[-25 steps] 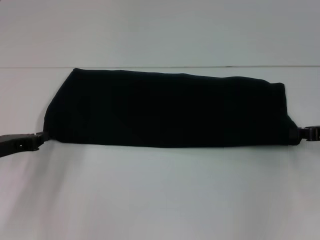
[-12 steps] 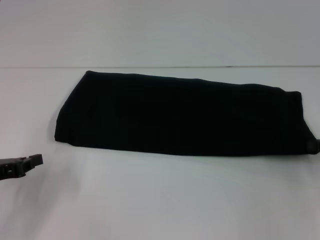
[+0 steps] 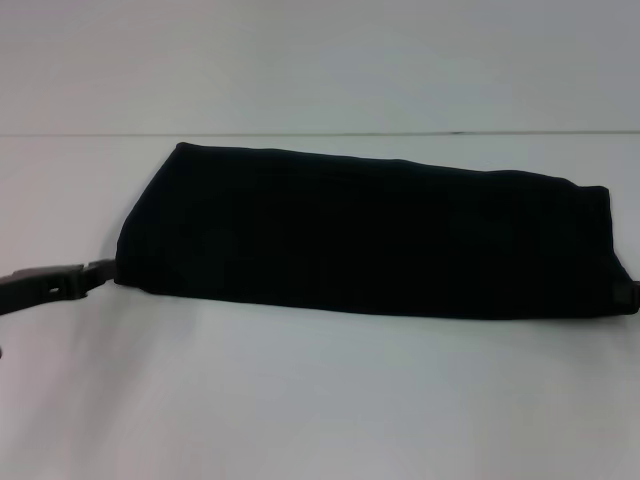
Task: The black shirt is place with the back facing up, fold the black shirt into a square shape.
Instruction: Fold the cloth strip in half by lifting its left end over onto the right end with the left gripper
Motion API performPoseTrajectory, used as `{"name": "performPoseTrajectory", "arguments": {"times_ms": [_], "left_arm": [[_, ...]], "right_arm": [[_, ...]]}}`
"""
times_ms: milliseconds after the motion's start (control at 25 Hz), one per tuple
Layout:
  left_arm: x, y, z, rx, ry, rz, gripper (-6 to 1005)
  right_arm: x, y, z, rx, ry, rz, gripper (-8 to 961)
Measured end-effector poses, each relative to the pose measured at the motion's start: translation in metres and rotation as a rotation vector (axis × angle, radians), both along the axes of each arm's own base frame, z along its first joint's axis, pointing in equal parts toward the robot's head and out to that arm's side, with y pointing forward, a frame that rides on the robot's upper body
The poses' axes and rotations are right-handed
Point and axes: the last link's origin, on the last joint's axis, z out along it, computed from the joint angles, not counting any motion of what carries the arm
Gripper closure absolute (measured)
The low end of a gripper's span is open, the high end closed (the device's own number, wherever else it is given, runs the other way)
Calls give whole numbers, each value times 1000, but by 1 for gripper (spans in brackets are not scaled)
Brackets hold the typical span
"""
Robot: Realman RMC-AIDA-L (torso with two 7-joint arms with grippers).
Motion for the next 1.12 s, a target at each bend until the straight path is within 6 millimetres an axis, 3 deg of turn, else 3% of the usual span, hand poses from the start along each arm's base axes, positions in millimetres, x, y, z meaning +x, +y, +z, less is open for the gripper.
{"name": "performPoseTrajectory", "arguments": {"times_ms": [160,400,800,1040,1120], "left_arm": [[5,21,-5,28,46,16,972],[2,32,-9,65,103,48,734],[4,32,-21,30,116,43,325],[7,32,-26,7,115,30,119],[8,33,-27,6,118,29,130]], "right_arm": [[-2,1,-2,-5,1,6,938],[-3,2,-4,-2,5,6,938],[-4,4,-5,4,3,9,939],[-5,5,-5,5,2,11,939],[-5,5,-5,6,1,11,939]]}}
